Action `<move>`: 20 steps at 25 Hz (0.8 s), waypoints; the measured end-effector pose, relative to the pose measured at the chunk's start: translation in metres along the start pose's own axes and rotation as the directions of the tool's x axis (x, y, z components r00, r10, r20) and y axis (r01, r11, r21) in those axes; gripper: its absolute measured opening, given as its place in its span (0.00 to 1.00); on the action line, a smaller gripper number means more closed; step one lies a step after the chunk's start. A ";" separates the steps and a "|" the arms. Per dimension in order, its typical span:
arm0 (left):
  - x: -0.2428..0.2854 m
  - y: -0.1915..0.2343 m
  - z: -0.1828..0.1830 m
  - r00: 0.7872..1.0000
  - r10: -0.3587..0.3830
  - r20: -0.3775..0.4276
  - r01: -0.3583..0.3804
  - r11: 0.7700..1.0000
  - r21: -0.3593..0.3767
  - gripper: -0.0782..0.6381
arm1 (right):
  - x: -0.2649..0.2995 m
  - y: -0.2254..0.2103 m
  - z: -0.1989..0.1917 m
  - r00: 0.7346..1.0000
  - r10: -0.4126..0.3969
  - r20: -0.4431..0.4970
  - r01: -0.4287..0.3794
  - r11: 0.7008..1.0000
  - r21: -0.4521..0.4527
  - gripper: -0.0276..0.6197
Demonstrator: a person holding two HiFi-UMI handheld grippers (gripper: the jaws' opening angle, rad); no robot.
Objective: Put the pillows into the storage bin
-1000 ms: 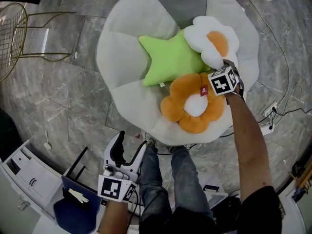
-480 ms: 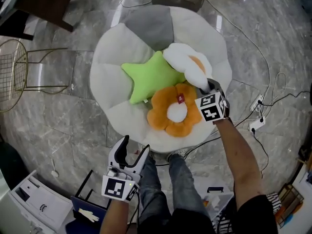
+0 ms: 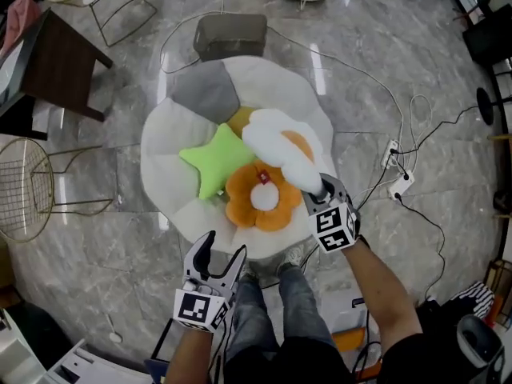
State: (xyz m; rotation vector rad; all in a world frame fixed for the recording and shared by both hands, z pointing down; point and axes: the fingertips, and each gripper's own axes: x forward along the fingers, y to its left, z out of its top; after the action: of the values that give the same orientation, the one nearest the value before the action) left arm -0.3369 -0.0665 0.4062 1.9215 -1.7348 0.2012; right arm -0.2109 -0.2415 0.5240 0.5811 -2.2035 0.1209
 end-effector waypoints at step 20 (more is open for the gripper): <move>-0.077 -0.106 0.130 0.944 -0.327 0.043 0.306 0.917 0.256 0.53 | -0.287 0.027 0.060 0.930 -0.281 0.237 0.260 0.958 0.119 0.29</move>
State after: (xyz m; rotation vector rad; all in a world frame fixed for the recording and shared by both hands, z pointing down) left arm -0.2793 -0.0590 0.2311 2.3936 -1.4748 0.2245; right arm -0.1091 -0.1291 0.2721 0.9903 -2.3429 -0.0050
